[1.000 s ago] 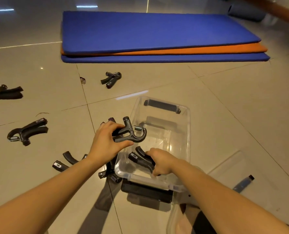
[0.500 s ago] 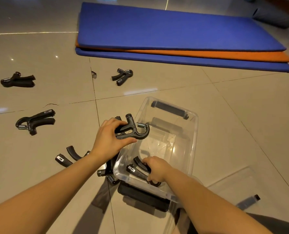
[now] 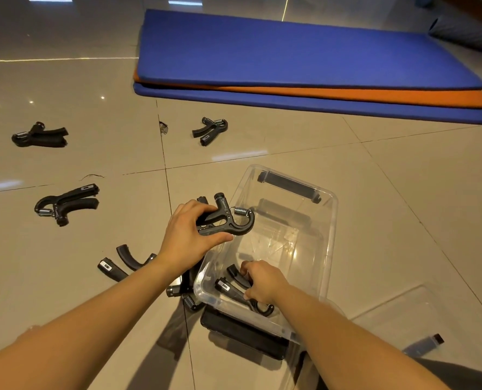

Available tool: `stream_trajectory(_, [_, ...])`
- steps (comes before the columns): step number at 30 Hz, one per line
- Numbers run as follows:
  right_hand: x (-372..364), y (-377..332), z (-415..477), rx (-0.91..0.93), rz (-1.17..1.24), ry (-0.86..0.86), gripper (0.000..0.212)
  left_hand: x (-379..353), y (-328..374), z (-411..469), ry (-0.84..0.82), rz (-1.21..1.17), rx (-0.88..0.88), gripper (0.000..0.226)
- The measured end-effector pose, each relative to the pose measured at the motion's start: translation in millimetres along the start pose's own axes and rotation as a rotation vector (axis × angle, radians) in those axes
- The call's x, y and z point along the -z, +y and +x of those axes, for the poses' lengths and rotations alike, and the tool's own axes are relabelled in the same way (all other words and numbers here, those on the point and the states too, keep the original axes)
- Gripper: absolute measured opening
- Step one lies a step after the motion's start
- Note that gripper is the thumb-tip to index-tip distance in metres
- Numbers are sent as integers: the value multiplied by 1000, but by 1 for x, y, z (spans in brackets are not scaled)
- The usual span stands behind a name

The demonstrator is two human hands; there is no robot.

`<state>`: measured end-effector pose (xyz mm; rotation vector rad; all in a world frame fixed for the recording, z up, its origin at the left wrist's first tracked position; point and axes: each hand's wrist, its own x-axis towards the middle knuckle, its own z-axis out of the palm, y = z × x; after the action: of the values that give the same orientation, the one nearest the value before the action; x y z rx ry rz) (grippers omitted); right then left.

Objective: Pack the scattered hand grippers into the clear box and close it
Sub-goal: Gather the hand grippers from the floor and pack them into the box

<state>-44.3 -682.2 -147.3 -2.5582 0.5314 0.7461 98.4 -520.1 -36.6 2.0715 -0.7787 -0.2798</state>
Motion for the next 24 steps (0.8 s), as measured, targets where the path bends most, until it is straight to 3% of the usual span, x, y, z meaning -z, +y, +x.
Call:
stream_trajectory(7, [58,1,-23,-38,227,93,52,4,6,3,-25,46,-39,61])
stream_trajectory(11, [141,-8,-57,-59,783,314,22,12,27,11,-41,80,-104,65])
stream_trajectory(14, [184,-23,-83,-30,1086,324,22,14,50,20,-87,62,-161,66])
stream_trajectory(24, [185,-14,-108,-8,1160,404,14,13,71,27,-165,139,-283,80])
